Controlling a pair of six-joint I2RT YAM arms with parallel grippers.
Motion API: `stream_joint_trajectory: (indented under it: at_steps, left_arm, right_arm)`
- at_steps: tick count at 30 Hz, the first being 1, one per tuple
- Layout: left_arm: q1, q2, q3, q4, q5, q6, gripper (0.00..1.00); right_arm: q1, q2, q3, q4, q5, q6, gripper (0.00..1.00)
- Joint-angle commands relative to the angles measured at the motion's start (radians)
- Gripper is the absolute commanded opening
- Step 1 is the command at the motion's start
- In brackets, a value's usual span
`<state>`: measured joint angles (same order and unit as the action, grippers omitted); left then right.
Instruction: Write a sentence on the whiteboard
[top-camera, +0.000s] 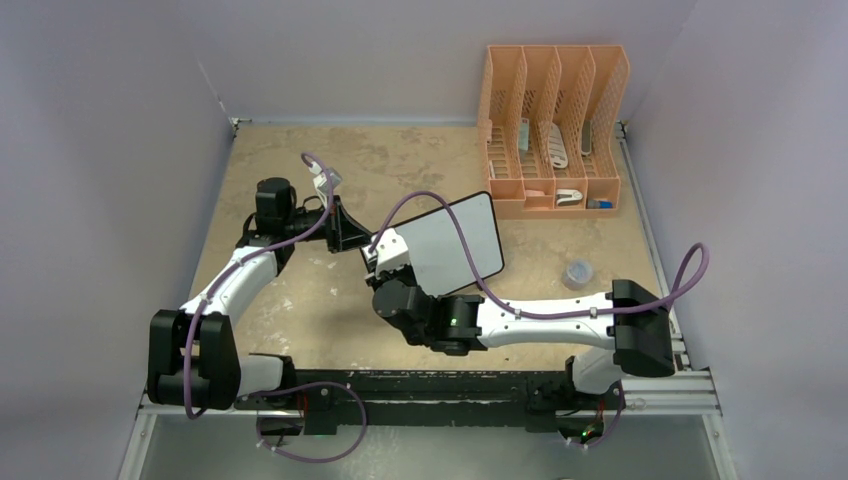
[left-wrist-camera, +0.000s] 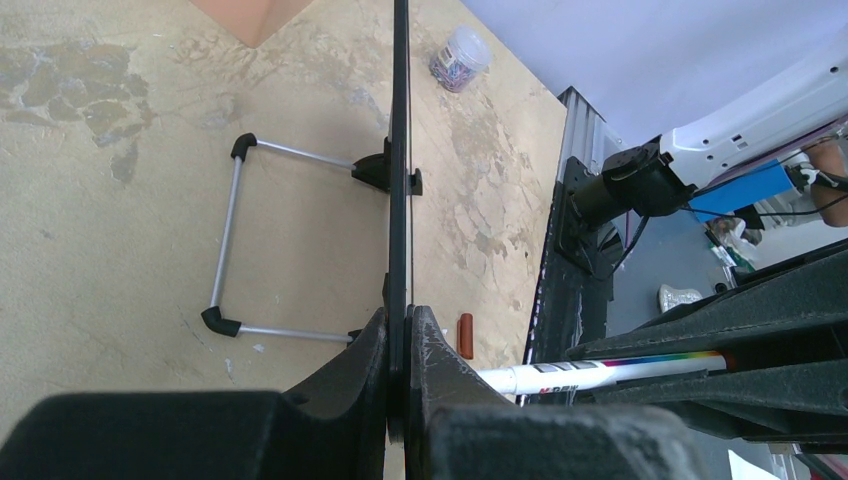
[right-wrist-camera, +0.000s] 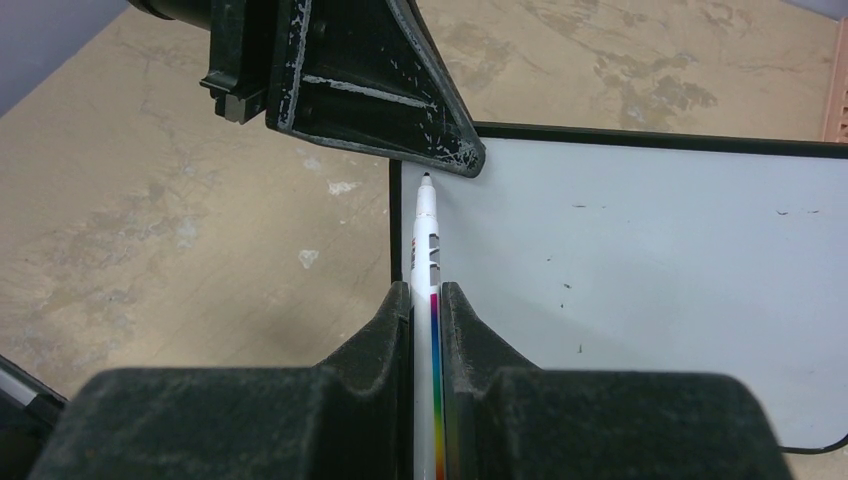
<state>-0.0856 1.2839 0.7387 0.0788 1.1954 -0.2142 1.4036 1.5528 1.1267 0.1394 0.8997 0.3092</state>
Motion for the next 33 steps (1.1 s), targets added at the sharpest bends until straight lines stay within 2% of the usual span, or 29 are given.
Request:
stream_joint_trajectory:
  at_steps: [1,17,33]
  left_arm:
    - [-0.016,0.008,0.024,-0.024,0.025,0.037,0.0]
    - [-0.017,0.008,0.025,-0.024,0.026,0.039,0.0]
    - [-0.018,0.012,0.027,-0.025,0.025,0.039,0.0]
  right_arm:
    - [-0.006,0.012,0.05,0.009,0.028,-0.01,0.0]
    - [-0.011,0.031,0.074,-0.063,0.016,0.013,0.0]
    - [-0.011,0.031,0.088,-0.195,-0.013,0.106,0.0]
